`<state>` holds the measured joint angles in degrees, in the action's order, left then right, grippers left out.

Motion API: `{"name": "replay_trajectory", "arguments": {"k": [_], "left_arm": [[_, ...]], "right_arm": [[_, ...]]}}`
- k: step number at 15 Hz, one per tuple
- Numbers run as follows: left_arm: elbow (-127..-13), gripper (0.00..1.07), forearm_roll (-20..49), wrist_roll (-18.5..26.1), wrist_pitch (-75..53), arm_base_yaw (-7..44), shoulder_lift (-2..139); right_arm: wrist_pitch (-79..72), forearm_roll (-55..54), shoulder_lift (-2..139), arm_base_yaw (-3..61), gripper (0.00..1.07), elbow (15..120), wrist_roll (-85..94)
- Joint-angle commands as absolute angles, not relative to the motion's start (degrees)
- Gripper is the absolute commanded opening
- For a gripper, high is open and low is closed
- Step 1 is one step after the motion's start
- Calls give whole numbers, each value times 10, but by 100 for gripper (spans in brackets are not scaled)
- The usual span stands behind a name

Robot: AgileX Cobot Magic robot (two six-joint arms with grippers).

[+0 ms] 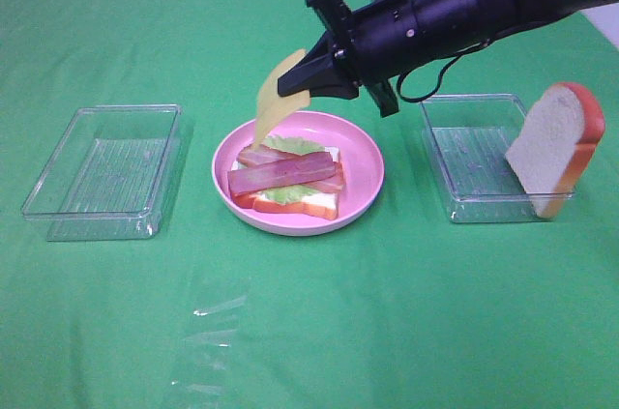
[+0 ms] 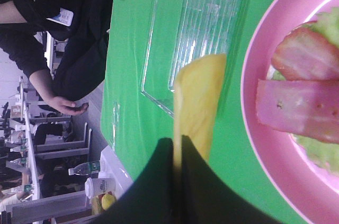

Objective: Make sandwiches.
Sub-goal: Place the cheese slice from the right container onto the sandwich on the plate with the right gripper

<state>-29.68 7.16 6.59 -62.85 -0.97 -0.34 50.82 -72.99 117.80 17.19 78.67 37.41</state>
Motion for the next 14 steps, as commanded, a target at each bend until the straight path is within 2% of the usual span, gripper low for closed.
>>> {"name": "replay_trajectory", "arguments": {"k": [1,7,14], "left_arm": [[-297,98,74,61,-620,-10,-16],[-297,98,74,61,-620,-10,-16],[-297,98,74,61,-620,-10,-16]], "right_arm": [[506,-767,1226,186,0,813,384],[461,-766,1282,190,0,842,379],[431,-631,1283,190,0,842,307]]}}
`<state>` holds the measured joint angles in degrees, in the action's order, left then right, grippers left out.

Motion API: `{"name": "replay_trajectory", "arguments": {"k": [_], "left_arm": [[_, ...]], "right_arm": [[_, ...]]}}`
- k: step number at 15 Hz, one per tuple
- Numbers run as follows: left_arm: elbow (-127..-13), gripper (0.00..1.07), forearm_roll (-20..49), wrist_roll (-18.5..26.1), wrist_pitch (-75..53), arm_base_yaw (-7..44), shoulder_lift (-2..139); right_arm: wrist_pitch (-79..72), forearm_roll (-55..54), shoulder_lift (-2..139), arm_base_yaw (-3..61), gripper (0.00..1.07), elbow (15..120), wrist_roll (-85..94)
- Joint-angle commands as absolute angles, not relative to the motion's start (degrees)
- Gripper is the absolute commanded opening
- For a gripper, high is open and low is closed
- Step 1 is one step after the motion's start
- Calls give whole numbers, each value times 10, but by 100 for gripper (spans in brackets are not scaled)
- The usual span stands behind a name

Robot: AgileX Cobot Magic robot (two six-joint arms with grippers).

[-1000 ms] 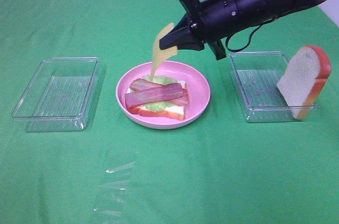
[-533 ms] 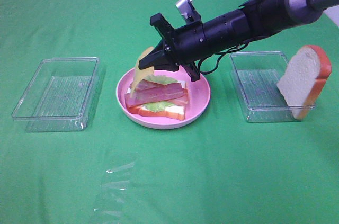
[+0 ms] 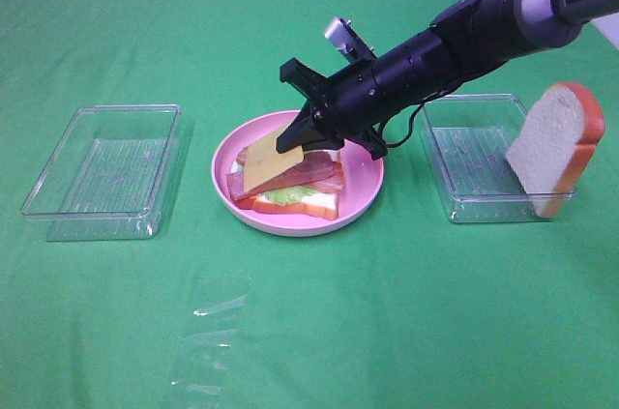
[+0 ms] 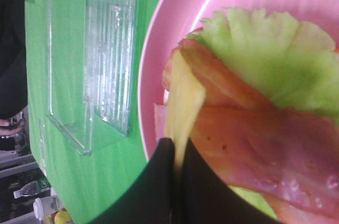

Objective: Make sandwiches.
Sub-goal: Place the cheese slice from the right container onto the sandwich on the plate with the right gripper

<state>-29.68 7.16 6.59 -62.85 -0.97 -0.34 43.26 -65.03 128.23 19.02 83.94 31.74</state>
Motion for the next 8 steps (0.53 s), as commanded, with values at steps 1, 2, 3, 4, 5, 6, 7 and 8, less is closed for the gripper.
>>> {"name": "replay_trajectory", "arguments": {"k": [1,2,3,4,5,6,7,8], "left_arm": [[-297,98,74,61,-620,-10,-16],[-297,98,74,61,-620,-10,-16],[-297,98,74,61,-620,-10,-16],[-297,98,74,61,-620,-10,-16],[-297,98,74,61,-620,-10,-16],[-297,98,74,61,-620,-10,-16],[-297,98,74,61,-620,-10,-16],[-297,98,74,61,-620,-10,-16]], "right_arm": [[431,-627,1283,190,4,842,307],[430,-624,1281,190,10,842,307],[427,-622,1278,190,14,842,307],[423,-615,1271,190,25,842,307],[414,-598,1265,190,38,842,307],[407,-552,1246,190,65,842,297],[405,-539,1239,190,71,842,289],[399,-511,1224,190,86,842,270]]}}
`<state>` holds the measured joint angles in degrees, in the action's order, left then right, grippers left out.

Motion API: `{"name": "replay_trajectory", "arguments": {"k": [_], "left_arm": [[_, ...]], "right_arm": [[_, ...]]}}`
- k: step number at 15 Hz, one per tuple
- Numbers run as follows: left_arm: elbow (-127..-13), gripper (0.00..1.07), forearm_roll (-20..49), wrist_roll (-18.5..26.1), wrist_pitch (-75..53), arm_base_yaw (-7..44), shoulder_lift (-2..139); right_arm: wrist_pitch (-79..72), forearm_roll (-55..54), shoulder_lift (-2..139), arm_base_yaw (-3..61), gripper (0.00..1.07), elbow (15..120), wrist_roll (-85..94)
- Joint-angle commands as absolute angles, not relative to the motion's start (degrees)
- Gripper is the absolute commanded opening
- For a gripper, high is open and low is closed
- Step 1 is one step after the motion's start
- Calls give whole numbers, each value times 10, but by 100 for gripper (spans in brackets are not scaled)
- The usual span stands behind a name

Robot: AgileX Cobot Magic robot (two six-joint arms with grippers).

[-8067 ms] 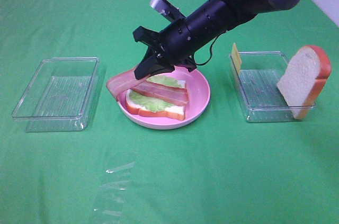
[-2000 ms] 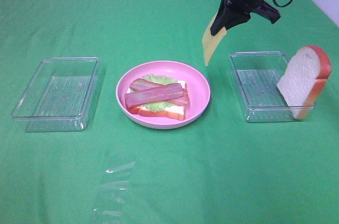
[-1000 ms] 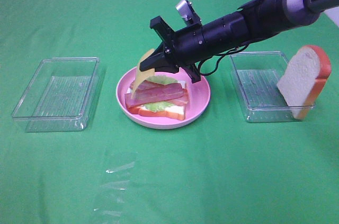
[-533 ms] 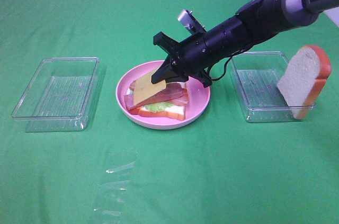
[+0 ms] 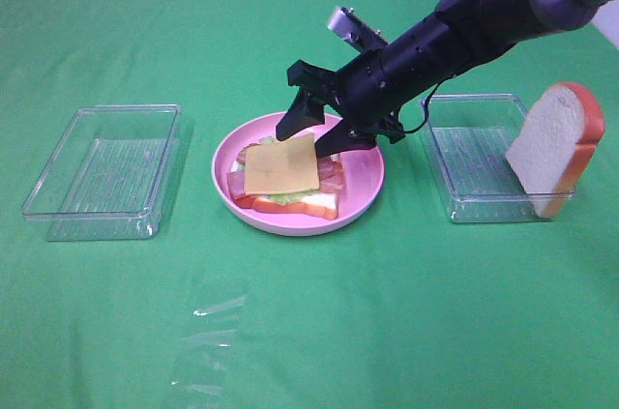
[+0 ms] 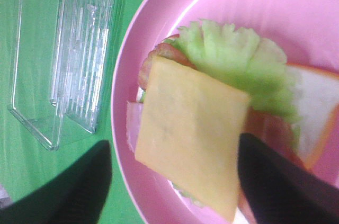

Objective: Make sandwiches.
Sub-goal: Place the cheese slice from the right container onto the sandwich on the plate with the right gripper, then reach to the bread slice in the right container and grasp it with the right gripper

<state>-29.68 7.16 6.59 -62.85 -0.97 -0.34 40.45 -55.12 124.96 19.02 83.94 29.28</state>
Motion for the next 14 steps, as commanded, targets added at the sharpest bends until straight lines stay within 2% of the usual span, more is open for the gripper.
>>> {"name": "replay_trajectory", "arguments": {"k": [1,5,6,8,11,13,14], "left_arm": [[-297,98,74,61,-620,-10,-16],[-297,98,74,61,-620,-10,-16],[-297,98,74,61,-620,-10,-16],[-297,98,74,61,-620,-10,-16],[-297,98,74,61,-620,-10,-16],[-297,98,74,61,-620,-10,-16],[-297,98,74,61,-620,-10,-16]], "right_arm": [[398,-479,1203,190,98,842,246],[415,-314,1121,190,99,842,120],[459,-201,1066,190,99,842,59],[556,-108,1034,189,99,879,-35],[686,6,1038,186,99,956,-66],[736,17,1050,160,99,998,-69],[762,12,1063,109,99,1024,-74]]}}
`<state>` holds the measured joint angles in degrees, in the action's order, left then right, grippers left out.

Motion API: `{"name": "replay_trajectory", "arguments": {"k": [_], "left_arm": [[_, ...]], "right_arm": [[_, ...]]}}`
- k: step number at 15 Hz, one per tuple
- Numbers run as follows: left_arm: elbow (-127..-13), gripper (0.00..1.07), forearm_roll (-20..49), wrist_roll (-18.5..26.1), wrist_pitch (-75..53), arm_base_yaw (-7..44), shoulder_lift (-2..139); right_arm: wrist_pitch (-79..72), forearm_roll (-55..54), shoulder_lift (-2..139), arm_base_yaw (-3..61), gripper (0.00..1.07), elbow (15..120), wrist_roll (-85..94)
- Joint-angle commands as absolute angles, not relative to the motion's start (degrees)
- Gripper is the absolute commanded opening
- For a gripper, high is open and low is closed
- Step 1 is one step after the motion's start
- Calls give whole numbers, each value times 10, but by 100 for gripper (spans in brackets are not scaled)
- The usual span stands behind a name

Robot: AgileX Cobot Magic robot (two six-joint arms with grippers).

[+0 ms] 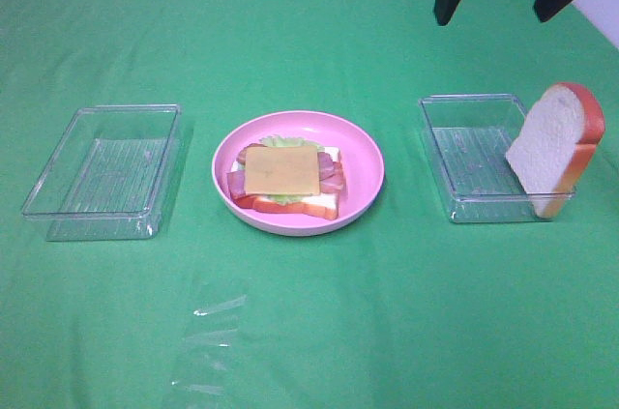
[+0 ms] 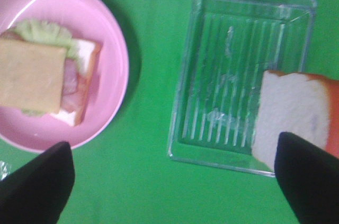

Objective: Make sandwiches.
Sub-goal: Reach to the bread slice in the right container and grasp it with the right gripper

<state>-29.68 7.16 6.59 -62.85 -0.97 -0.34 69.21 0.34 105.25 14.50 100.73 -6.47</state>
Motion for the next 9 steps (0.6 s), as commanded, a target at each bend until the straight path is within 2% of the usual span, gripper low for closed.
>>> {"name": "replay_trajectory", "arguments": {"k": [1,6,9], "left_arm": [[-297,98,74,61,-620,-10,-16],[-297,98,74,61,-620,-10,-16],[-297,98,74,61,-620,-10,-16]], "right_arm": [[762,5,1067,83,98,1024,-74],[762,4,1115,3,98,1024,-73],[762,0,1148,-18,98,1024,-66]]}}
